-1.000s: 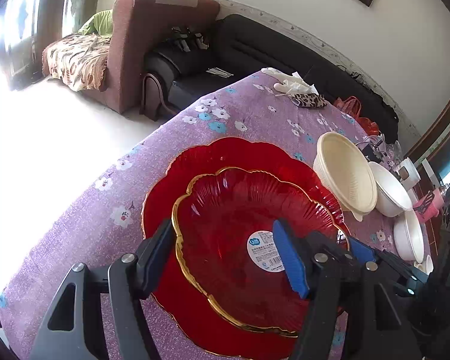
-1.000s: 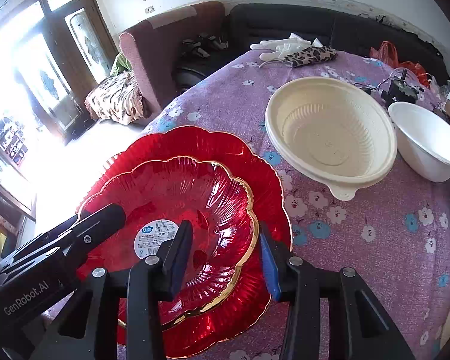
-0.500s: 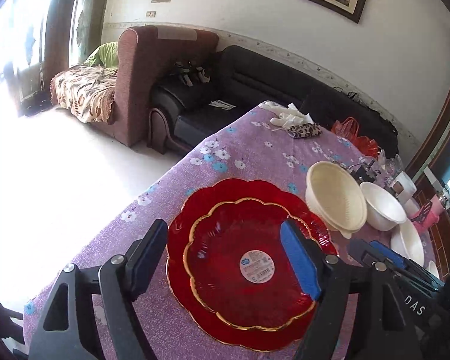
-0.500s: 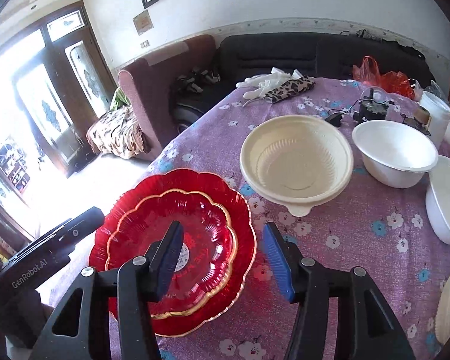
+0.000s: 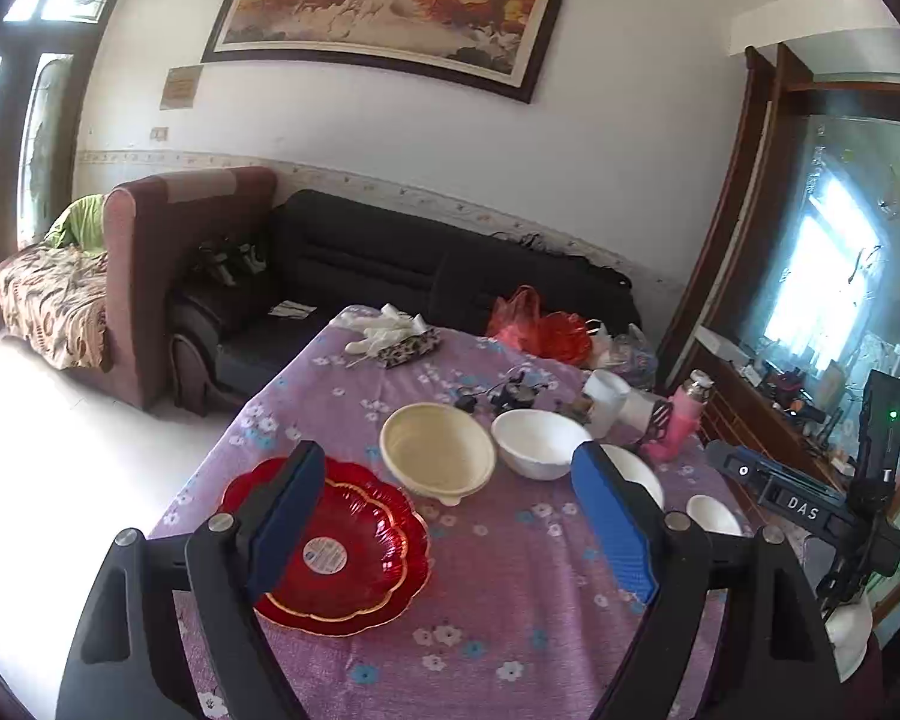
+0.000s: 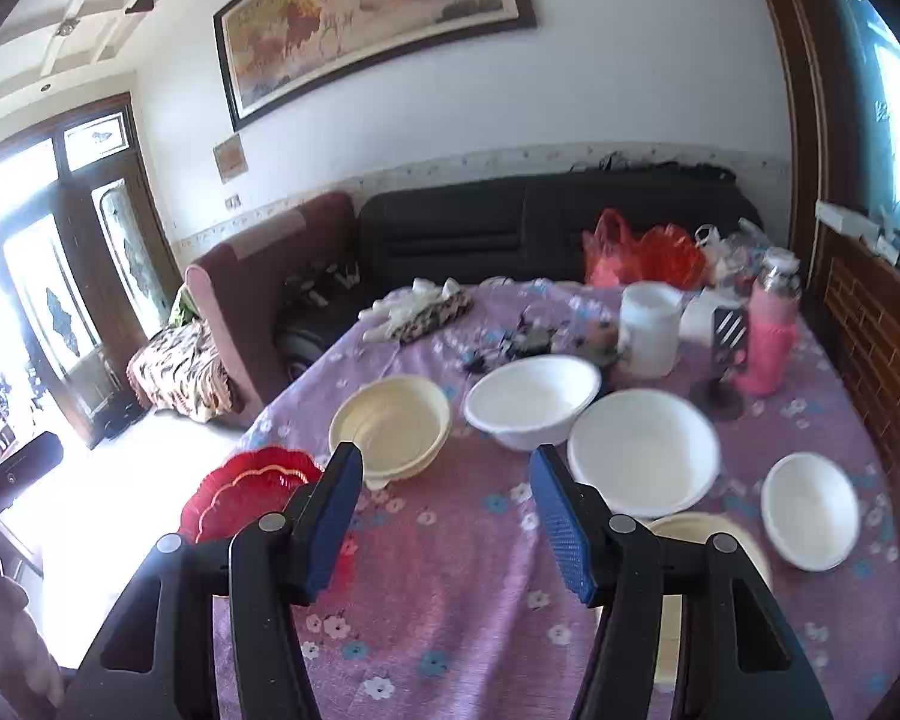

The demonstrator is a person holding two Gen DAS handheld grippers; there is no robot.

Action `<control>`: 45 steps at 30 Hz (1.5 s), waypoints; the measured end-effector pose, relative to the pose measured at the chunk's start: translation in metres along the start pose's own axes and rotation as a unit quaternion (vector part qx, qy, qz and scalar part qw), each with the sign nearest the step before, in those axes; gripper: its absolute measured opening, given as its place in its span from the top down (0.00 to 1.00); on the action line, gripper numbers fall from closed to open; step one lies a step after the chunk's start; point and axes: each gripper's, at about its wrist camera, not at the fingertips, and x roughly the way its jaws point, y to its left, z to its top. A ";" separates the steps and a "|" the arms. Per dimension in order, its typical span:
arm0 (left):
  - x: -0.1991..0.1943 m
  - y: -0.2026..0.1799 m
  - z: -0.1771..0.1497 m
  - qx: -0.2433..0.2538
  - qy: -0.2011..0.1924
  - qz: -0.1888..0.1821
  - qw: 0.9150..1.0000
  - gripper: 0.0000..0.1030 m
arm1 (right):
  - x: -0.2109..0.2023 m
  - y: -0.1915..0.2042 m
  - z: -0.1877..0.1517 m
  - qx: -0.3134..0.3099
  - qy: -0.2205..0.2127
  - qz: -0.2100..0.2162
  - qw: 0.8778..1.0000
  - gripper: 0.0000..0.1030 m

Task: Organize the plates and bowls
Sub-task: 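Open both grippers and lift away from the red plate, then move both grippers to the cream bowl with a handle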

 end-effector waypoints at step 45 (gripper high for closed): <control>0.310 -0.206 -0.179 0.100 0.310 -0.080 0.942 0.31 | 0.080 -0.236 -0.148 0.208 0.162 -0.056 0.963 0.43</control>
